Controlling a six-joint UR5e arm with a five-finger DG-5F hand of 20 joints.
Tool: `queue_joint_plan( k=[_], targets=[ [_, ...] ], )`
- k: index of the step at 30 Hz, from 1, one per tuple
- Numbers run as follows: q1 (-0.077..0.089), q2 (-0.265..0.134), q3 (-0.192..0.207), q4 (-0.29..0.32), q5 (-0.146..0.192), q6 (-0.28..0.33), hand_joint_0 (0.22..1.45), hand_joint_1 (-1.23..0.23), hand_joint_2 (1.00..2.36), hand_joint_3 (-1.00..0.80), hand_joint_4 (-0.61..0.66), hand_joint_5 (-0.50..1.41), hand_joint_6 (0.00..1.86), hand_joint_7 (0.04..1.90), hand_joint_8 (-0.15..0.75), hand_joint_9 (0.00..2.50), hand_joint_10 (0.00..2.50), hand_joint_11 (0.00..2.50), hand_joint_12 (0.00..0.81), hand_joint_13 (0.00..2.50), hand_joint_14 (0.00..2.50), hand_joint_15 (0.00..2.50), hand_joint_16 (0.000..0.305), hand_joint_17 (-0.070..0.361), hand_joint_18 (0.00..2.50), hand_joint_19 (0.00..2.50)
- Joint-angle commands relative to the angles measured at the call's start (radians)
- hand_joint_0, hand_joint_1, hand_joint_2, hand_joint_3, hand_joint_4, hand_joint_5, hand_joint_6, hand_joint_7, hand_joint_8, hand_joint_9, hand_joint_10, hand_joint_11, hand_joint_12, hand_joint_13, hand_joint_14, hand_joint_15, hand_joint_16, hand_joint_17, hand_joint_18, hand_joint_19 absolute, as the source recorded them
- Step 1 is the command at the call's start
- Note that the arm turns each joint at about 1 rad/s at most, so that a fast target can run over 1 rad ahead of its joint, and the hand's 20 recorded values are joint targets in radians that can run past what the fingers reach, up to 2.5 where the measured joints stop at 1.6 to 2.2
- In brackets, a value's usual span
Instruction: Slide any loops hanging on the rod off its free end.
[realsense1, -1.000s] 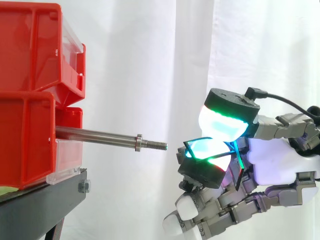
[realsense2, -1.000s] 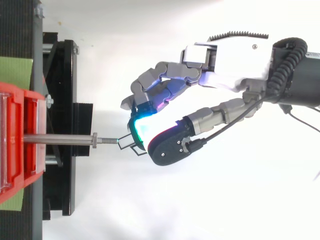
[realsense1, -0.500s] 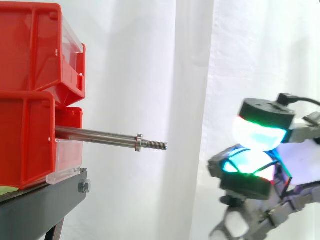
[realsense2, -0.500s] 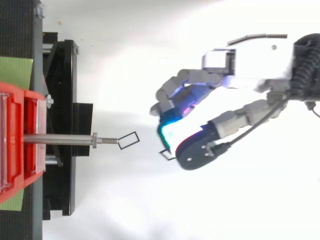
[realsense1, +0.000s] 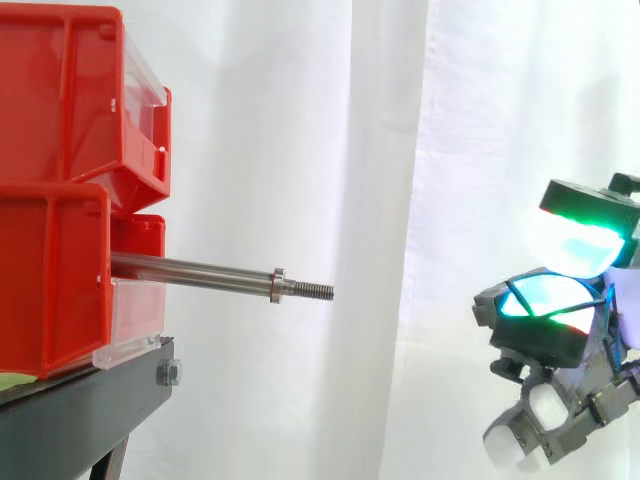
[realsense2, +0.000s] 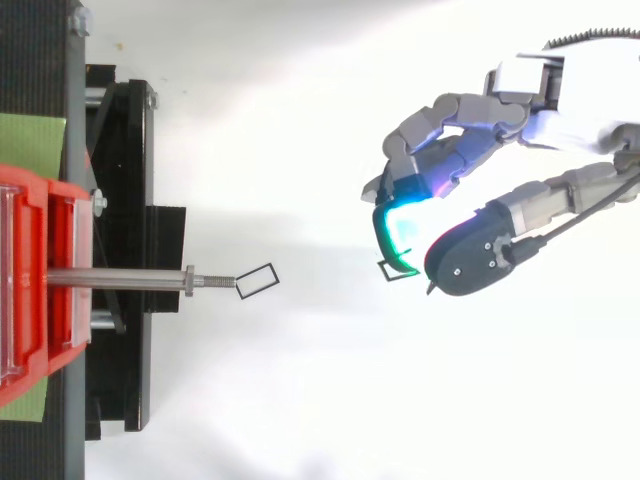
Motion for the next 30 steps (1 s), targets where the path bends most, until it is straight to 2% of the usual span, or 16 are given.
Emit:
queue_joint_plan(
  k=[1,5,7,10,18,25,30],
  targets=[
    [0.006,0.001,0.000,0.022,0.023,-0.001,0.67,-0.59,1.00,-0.50,-0.02,-0.22,0.83,1.21,0.198,0.97,0.01,0.47,0.235,0.61,0.00,0.00,0.039,0.087,0.44,0.01],
    [0.007,0.001,-0.002,0.037,0.028,-0.001,0.66,-0.58,1.00,-0.50,-0.01,-0.23,0.83,1.20,0.196,1.07,0.02,0.60,0.230,0.63,0.00,0.00,0.039,0.087,0.45,0.02],
    [0.009,-0.001,0.000,0.039,0.028,-0.002,0.66,-0.58,1.00,-0.50,-0.01,-0.23,0.83,1.19,0.190,1.13,0.02,0.75,0.228,0.64,0.00,0.02,0.039,0.087,0.46,0.03],
    [0.012,0.001,0.000,0.039,0.029,-0.002,0.66,-0.58,1.00,-0.50,-0.01,-0.23,0.83,1.18,0.190,1.16,0.02,0.82,0.226,0.64,0.00,0.02,0.039,0.087,0.46,0.03],
    [0.015,0.001,0.000,0.040,0.031,-0.004,0.66,-0.58,1.00,-0.50,0.01,-0.23,0.83,1.19,0.222,1.03,0.02,0.62,0.230,0.63,0.00,0.01,0.039,0.087,0.47,0.05],
    [0.020,0.001,0.000,0.076,0.048,-0.038,0.66,-0.58,1.00,-0.50,0.03,-0.22,0.84,1.22,0.245,1.00,0.02,0.57,0.235,0.61,0.00,0.01,0.039,0.087,0.46,0.04],
    [0.020,0.001,0.000,0.090,0.048,-0.088,0.66,-0.58,1.00,-0.48,0.05,-0.23,0.84,1.23,0.262,0.97,0.02,0.55,0.242,0.59,0.00,0.00,0.039,0.087,0.44,0.04]
  ],
)
